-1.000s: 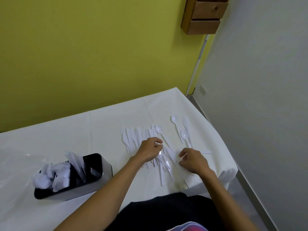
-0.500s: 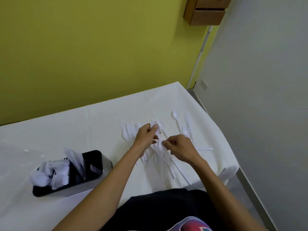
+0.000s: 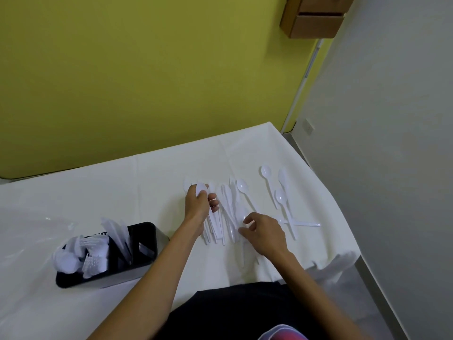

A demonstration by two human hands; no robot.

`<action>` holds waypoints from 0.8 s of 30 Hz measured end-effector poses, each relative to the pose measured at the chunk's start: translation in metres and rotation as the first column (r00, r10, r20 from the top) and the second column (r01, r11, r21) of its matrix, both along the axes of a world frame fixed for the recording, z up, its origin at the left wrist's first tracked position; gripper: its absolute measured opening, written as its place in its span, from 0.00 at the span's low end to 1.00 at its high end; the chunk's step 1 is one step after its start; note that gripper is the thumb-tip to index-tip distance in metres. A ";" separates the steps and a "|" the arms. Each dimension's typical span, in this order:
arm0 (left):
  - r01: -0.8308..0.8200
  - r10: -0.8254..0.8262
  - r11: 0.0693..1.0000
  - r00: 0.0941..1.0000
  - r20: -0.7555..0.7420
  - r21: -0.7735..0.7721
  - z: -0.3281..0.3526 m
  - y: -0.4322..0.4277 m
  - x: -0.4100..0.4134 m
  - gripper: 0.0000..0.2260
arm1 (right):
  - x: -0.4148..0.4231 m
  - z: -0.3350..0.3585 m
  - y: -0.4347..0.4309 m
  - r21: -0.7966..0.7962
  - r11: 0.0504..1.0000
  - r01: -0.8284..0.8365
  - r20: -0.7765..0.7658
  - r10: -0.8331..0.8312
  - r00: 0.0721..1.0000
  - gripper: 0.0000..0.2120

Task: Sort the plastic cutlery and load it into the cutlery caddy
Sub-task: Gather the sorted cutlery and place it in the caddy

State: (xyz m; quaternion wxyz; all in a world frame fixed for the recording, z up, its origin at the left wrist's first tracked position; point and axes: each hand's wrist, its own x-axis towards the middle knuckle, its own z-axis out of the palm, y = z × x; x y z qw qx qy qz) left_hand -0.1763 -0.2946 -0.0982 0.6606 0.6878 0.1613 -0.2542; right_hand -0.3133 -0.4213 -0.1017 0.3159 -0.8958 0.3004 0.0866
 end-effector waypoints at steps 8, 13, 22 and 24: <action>0.017 -0.017 0.999 1.000 0.007 0.034 0.004 -0.002 0.003 0.14 | -0.021 -0.007 0.000 -0.035 0.998 -0.045 -0.063 0.043 0.997 0.11; 0.190 -0.196 0.972 0.980 0.030 0.137 0.002 -0.007 -0.003 0.15 | -0.003 0.004 -0.003 0.100 0.992 0.083 0.037 -0.087 0.995 0.11; 0.370 -0.403 0.902 0.906 0.131 0.223 0.012 -0.023 -0.008 0.19 | 0.033 0.033 -0.006 0.247 0.969 -0.011 0.244 -0.051 0.968 0.06; 0.308 -0.344 0.924 0.928 0.140 0.226 0.013 -0.018 -0.005 0.12 | 0.037 0.028 -0.013 0.237 0.971 0.029 0.256 -0.091 0.963 0.05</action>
